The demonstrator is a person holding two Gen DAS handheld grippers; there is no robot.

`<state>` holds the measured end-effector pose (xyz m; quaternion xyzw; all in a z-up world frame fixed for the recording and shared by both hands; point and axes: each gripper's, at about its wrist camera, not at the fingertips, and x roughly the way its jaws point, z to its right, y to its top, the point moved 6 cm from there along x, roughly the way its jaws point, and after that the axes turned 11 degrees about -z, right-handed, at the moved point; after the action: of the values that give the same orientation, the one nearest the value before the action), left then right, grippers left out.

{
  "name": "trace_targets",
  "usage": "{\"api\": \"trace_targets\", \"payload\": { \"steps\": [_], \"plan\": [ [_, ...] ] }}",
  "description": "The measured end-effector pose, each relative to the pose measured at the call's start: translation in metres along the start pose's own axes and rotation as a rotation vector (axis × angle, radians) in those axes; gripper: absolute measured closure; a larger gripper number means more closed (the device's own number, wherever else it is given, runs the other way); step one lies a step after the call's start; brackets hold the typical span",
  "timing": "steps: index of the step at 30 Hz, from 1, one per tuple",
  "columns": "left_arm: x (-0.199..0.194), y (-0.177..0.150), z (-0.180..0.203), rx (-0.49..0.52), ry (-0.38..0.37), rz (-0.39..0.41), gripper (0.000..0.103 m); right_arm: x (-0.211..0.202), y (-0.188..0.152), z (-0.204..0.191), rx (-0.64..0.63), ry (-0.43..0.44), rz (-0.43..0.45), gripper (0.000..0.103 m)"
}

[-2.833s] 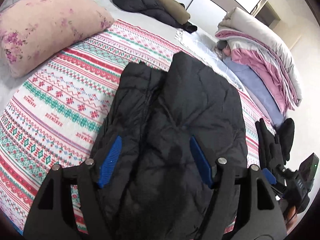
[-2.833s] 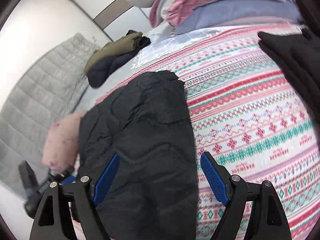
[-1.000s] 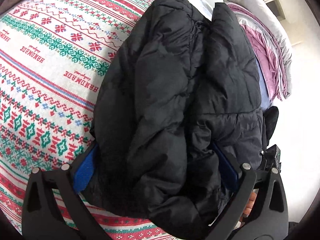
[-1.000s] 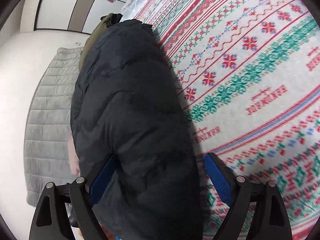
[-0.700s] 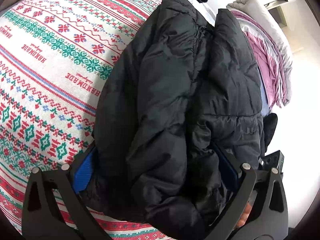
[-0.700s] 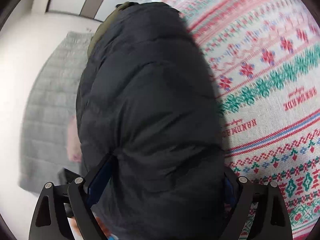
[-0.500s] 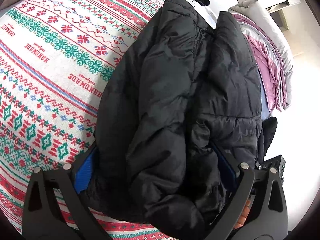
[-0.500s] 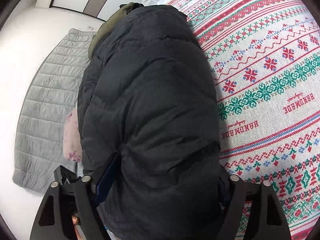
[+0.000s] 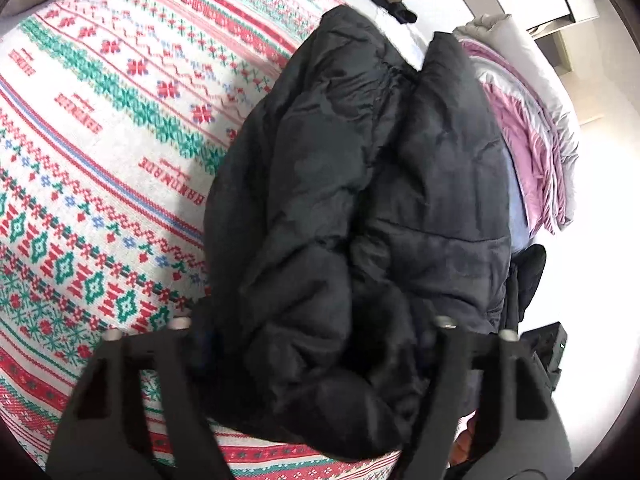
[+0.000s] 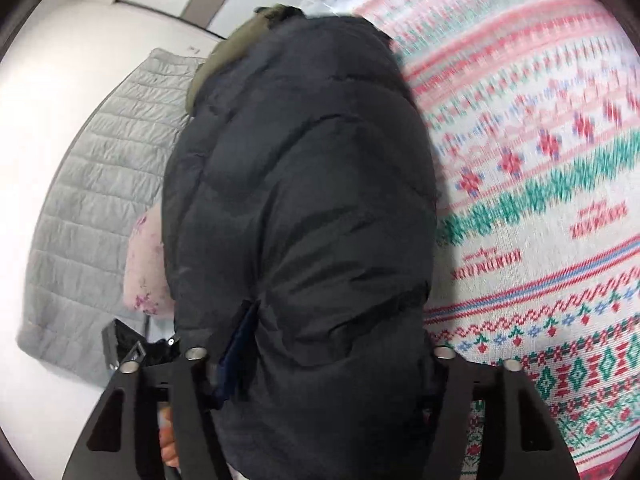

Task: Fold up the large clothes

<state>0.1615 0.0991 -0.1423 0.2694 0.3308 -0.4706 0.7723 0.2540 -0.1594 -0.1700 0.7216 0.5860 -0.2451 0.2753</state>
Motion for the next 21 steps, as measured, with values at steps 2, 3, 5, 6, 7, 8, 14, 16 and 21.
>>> {"api": "trace_targets", "payload": {
  "steps": [2,3,5,6,7,8,14,16,21],
  "plan": [
    [-0.004,0.003,-0.001,0.0,-0.011,0.017,0.053,-0.005,-0.001,-0.018,-0.056,-0.026,0.032,0.059],
    [-0.006,0.003,-0.002,-0.001,-0.018,0.022,0.059,-0.008,-0.002,-0.025,-0.082,-0.043,0.046,0.061],
    [-0.011,0.005,-0.001,-0.001,-0.03,0.043,0.065,-0.01,-0.005,-0.037,-0.127,-0.09,0.071,0.065],
    [-0.012,0.005,0.0,0.0,-0.031,0.049,0.068,-0.01,-0.007,-0.042,-0.15,-0.115,0.082,0.068],
    [-0.014,0.005,0.001,0.004,-0.033,0.058,0.07,-0.01,-0.008,-0.048,-0.172,-0.141,0.096,0.069],
    [-0.018,0.005,0.003,0.012,-0.034,0.072,0.073,-0.009,-0.008,-0.054,-0.185,-0.157,0.107,0.071],
    [-0.041,0.002,0.027,0.121,-0.046,0.154,0.08,-0.023,-0.014,-0.08,-0.299,-0.262,0.209,0.077],
    [-0.045,0.002,0.038,0.146,-0.044,0.182,0.081,-0.021,-0.017,-0.094,-0.344,-0.307,0.249,0.078],
    [-0.047,-0.001,0.058,0.196,-0.05,0.234,0.083,-0.035,-0.021,-0.103,-0.389,-0.345,0.324,0.079]
  ]
}}
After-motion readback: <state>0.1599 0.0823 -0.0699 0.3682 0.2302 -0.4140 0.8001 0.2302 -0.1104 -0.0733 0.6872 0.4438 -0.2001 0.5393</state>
